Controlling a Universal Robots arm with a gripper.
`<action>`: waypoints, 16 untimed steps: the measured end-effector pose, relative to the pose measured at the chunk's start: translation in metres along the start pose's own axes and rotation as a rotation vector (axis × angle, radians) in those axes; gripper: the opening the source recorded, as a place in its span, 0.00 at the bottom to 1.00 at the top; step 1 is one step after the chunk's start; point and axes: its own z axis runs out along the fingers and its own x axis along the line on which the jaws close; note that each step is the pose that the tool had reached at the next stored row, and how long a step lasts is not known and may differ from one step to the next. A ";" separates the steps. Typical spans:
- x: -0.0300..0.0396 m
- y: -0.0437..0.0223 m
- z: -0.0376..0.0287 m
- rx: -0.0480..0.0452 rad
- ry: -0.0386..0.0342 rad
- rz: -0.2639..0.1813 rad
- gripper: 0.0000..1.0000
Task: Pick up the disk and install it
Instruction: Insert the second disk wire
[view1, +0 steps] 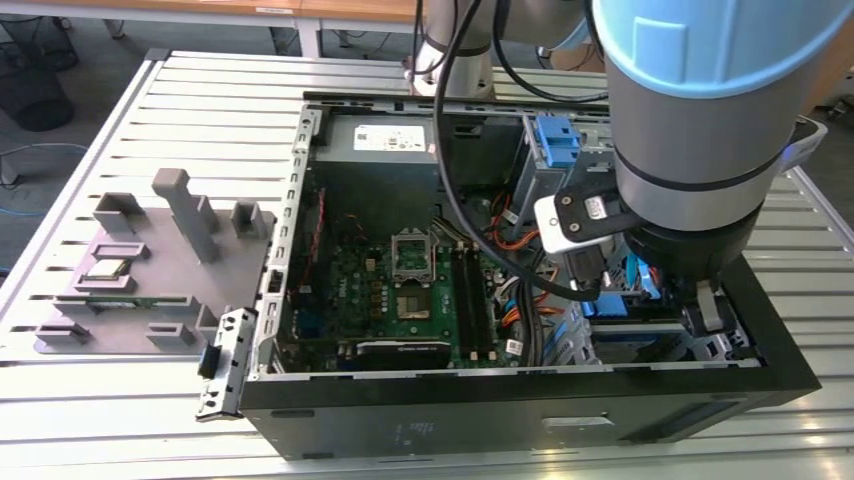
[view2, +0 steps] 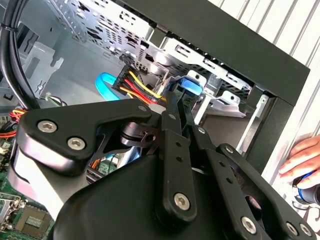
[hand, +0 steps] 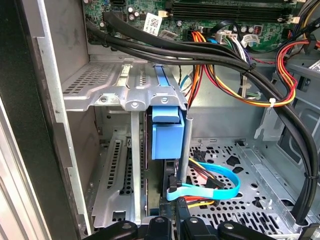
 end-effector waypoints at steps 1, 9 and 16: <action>0.0001 0.0004 0.0007 0.0002 -0.0005 0.000 0.16; 0.0002 0.0011 0.0020 0.0000 0.0000 0.000 0.16; 0.0002 0.0012 0.0023 0.0000 -0.0002 0.000 0.24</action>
